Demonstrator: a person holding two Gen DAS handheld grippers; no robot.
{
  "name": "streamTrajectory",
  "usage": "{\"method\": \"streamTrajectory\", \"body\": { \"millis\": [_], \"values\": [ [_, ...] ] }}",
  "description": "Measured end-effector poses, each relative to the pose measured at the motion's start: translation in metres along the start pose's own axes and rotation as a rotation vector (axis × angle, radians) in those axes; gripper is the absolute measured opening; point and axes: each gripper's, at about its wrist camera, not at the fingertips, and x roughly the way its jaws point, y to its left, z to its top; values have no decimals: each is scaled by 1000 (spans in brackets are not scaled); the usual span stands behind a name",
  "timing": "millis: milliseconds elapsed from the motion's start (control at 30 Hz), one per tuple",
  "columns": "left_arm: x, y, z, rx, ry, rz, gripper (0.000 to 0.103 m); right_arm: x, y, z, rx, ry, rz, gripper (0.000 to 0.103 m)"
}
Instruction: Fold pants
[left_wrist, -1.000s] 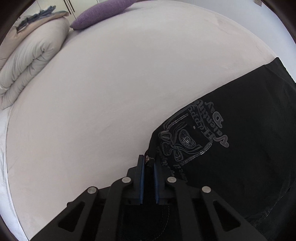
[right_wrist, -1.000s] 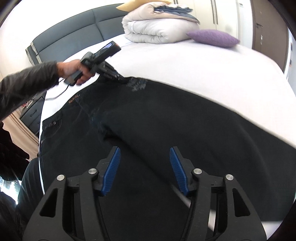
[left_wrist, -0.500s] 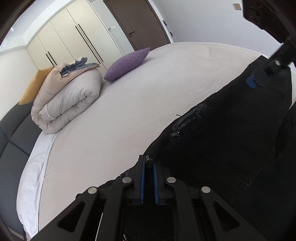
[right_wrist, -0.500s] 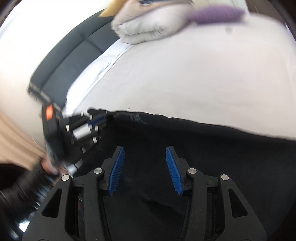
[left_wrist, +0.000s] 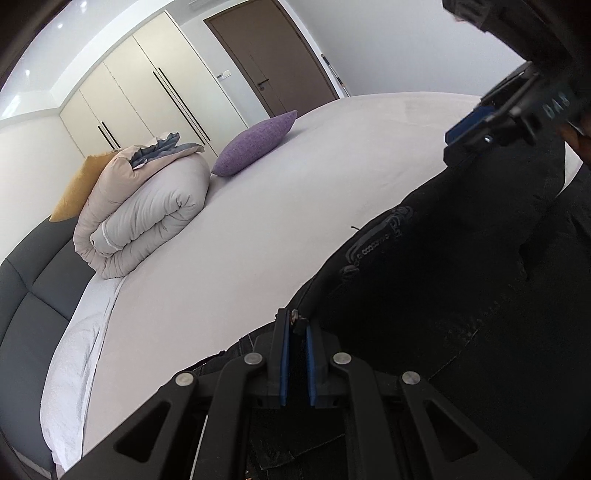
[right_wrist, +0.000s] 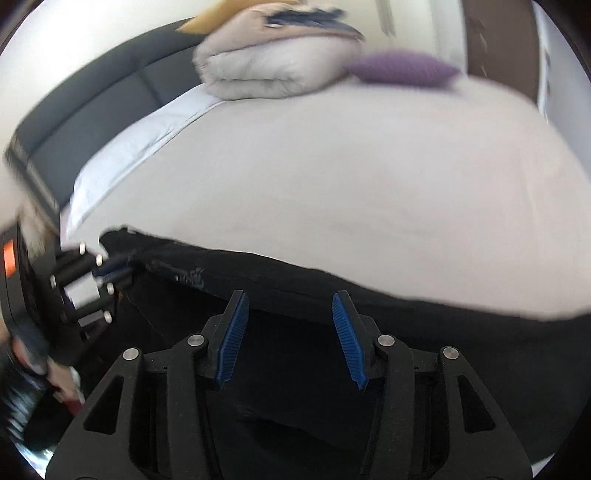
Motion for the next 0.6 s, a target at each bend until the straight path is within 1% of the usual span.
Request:
{"method": "streamTrajectory", "body": {
  "millis": [33, 67, 100, 167, 233, 267, 333, 367, 433, 467, 533, 600],
  "values": [
    [0, 1, 0, -4, 2, -5, 8, -3, 23, -2, -175, -34, -32, 47],
    [1, 2, 0, -8, 4, -9, 8, -8, 36, -3, -286, -46, -54, 47],
    [0, 2, -1, -9, 5, -11, 8, -4, 55, -8, -431, -59, -112, 47],
    [0, 2, 0, -10, 7, -15, 8, 10, 78, -16, -594, -54, -193, 47],
    [-1, 1, 0, -10, 5, -19, 8, 29, 88, -18, -660, -34, -237, 46],
    [-2, 2, 1, -9, 5, -20, 8, 41, 91, -15, -686, -29, -260, 44],
    [-4, 5, 2, -7, 3, -24, 8, 54, 91, -11, -712, -27, -281, 43],
    [-5, 6, 2, -6, 3, -28, 8, 60, 92, -8, -729, -29, -285, 34],
    [-7, 7, 1, -3, 3, -36, 8, 71, 97, -3, -766, -16, -294, 27],
    [-8, 7, 0, 0, 3, -38, 8, 76, 99, -2, -787, -13, -298, 16],
    [-10, 6, -1, 4, 3, -38, 8, 97, 99, -11, -835, -15, -320, 5],
    [-13, 6, -3, 4, 0, -37, 8, 108, 109, -22, -883, -29, -333, 4]
  ]
}}
